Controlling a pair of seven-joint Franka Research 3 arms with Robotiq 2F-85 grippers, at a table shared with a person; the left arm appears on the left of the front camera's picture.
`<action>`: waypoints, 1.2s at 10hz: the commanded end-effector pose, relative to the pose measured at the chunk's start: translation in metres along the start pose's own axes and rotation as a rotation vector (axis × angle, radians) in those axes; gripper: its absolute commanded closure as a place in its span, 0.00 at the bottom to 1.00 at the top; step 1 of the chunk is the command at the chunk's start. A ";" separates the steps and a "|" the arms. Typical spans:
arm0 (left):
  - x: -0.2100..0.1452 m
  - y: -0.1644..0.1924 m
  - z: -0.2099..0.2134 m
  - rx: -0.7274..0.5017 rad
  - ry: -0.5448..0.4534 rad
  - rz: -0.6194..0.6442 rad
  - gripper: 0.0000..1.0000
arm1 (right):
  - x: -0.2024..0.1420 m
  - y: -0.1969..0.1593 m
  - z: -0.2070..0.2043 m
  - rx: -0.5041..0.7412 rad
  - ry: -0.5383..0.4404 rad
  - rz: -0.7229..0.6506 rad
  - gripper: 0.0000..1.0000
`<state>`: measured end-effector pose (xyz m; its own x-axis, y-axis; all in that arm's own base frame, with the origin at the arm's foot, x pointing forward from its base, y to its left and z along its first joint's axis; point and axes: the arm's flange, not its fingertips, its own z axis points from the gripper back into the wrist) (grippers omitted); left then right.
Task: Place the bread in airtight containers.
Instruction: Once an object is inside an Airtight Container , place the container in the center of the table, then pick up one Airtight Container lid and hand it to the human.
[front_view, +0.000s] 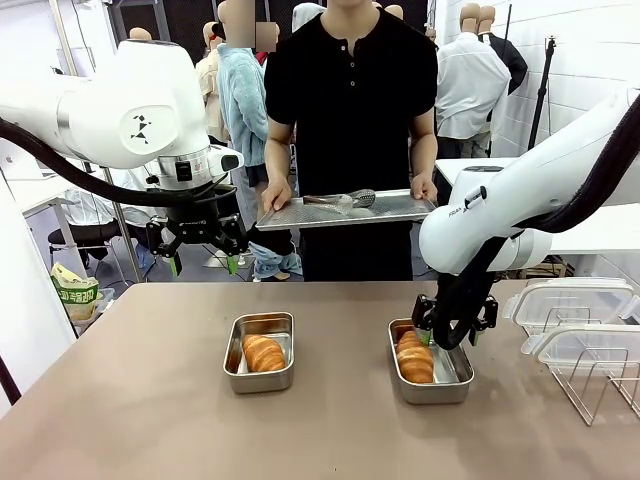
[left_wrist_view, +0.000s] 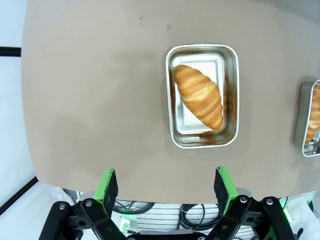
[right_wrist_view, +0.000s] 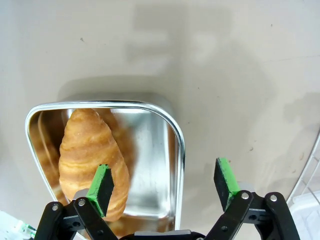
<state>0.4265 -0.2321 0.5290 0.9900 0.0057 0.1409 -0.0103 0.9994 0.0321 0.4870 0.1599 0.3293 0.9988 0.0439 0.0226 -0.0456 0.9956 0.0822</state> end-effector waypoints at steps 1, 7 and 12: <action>0.000 0.002 0.002 -0.003 -0.002 0.002 0.00 | 0.001 0.000 0.000 0.002 -0.010 0.009 0.00; 0.000 0.002 0.002 -0.003 -0.002 0.002 0.00 | 0.001 0.000 0.000 0.002 -0.010 0.009 0.00; 0.000 0.002 0.002 -0.003 -0.002 0.002 0.00 | -0.034 0.025 0.061 -0.128 -0.101 0.034 0.00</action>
<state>0.4264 -0.2321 0.5291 0.9900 0.0057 0.1412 -0.0103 0.9994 0.0321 0.4672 0.1696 0.3729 0.9922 0.0715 0.1024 -0.0726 0.9973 0.0067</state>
